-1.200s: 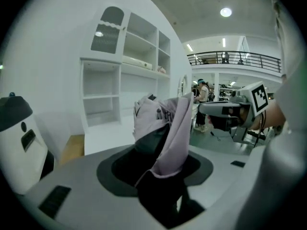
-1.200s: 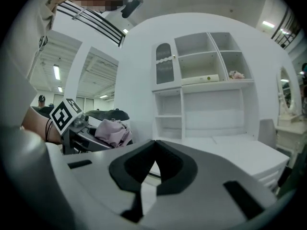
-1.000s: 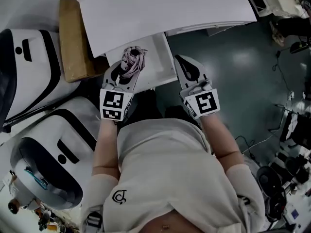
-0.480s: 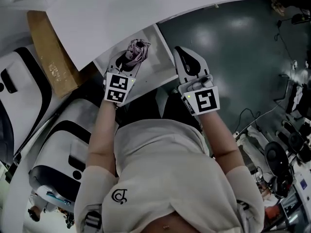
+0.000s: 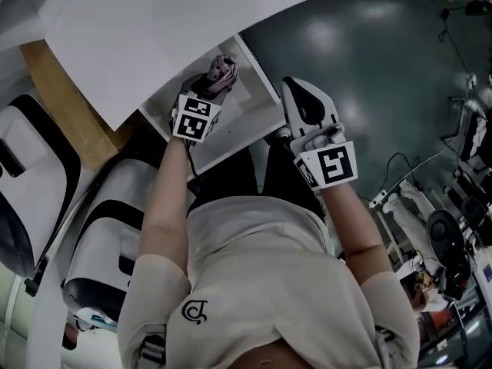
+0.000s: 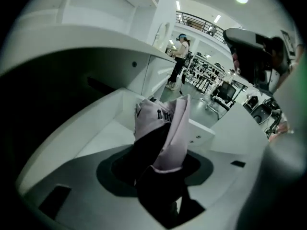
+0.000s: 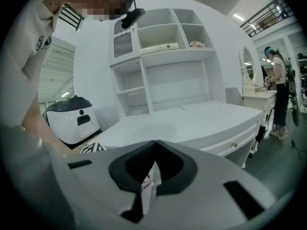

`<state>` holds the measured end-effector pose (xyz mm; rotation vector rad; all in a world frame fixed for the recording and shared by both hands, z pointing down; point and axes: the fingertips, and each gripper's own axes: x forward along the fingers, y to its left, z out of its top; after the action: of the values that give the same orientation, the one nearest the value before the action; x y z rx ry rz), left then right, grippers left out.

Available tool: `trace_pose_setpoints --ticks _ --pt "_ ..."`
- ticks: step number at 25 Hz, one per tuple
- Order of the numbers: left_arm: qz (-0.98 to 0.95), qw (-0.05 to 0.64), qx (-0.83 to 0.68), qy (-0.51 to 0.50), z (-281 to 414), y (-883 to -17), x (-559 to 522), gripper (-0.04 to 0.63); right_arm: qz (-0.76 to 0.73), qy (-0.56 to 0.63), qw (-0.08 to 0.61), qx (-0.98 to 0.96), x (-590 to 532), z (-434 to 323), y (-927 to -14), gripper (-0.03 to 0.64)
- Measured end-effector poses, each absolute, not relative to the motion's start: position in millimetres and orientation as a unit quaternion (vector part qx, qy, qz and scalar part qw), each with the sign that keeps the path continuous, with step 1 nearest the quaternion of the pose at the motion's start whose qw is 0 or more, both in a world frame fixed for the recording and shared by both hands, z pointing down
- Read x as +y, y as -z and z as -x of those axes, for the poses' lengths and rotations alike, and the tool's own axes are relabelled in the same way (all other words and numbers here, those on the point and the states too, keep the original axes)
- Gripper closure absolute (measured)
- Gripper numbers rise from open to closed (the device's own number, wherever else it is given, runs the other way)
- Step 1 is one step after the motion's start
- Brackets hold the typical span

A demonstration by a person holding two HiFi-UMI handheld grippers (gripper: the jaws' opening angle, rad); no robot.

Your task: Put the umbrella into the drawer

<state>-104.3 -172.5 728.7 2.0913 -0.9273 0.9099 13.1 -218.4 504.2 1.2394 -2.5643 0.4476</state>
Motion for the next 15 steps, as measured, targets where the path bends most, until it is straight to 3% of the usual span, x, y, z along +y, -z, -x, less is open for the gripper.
trace_pose_setpoints --ticks 15 --pt "-0.777 0.362 -0.355 -0.373 99.4 -784.6 -173.5 0.365 -0.407 -0.165 0.137 -0.888 -211.3 -1.8 -519.6 0.611"
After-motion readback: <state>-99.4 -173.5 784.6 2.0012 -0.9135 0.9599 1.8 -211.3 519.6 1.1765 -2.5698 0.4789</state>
